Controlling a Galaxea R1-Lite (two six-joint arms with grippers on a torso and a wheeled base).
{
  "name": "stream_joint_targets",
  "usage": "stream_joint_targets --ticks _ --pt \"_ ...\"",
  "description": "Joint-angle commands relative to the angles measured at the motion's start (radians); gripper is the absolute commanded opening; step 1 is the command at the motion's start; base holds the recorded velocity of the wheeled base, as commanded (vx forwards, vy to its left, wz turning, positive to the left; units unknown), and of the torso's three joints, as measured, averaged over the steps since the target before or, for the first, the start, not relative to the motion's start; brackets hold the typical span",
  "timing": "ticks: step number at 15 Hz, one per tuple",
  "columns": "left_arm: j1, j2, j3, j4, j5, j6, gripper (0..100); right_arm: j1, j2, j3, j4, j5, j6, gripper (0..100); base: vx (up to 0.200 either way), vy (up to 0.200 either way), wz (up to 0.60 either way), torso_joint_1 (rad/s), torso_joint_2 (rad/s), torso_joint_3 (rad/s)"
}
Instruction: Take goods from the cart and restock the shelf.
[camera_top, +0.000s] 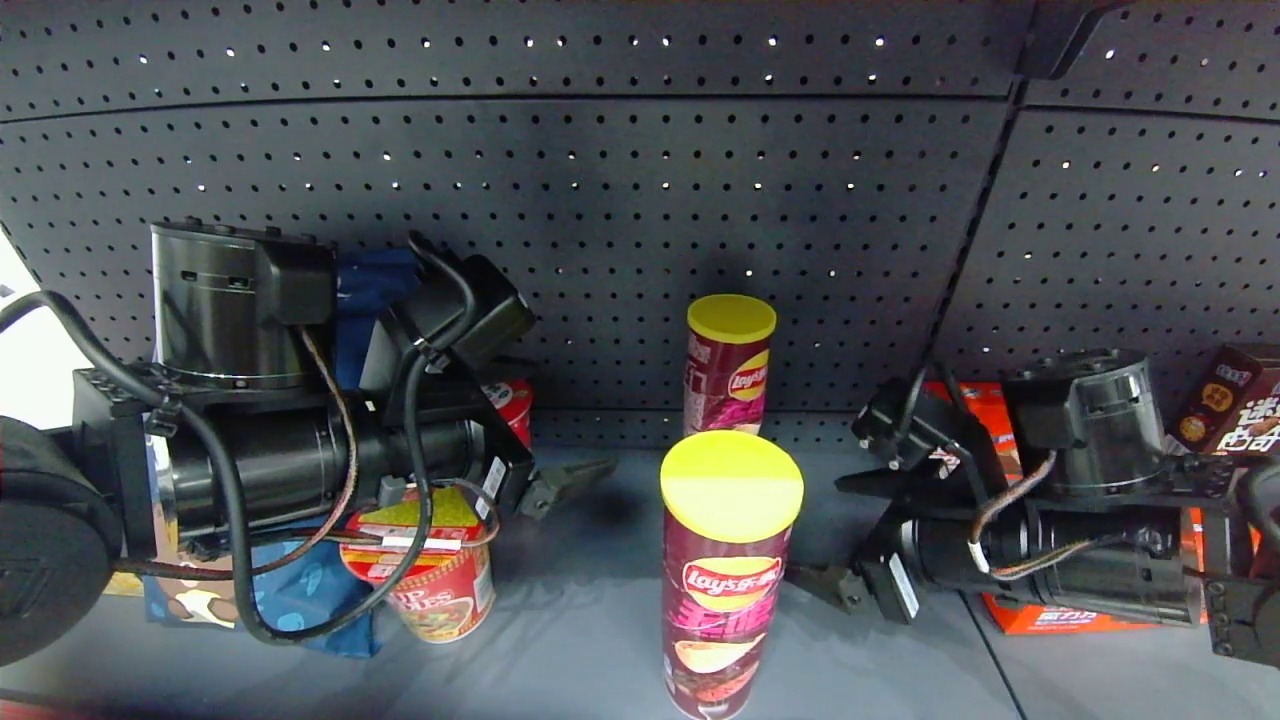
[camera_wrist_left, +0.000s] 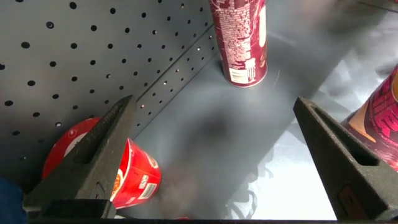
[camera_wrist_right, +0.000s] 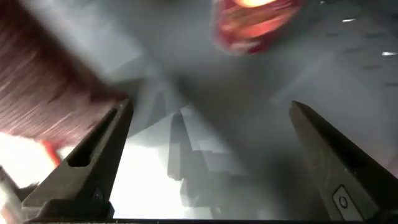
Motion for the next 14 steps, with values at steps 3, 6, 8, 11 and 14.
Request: stream_joint_targets --ticks 3,6,8,11,14 --pt "0.000 0.000 0.001 -0.003 0.000 0.000 100 -0.046 0.016 -0.119 0.000 -0.074 0.040 100 0.000 0.000 0.00 0.000 0.00 0.000" --pt "0.000 -0.001 0.001 -0.003 0.000 0.000 100 -0.052 0.033 -0.153 0.006 -0.139 0.041 100 0.000 0.000 0.00 0.000 0.00 0.000" --pt "0.001 -0.005 0.001 -0.001 0.002 -0.001 100 -0.070 0.047 -0.175 0.012 -0.159 0.041 100 0.000 0.000 0.00 0.000 0.00 0.000" --pt "0.013 -0.005 0.002 -0.003 0.000 0.000 100 -0.093 0.093 -0.208 0.014 -0.237 0.052 100 0.000 0.000 0.00 0.000 0.00 0.000" --pt "0.013 -0.005 0.001 -0.001 0.002 0.000 100 -0.086 0.136 -0.224 0.011 -0.278 0.098 100 0.000 0.000 0.00 0.000 0.00 0.000"
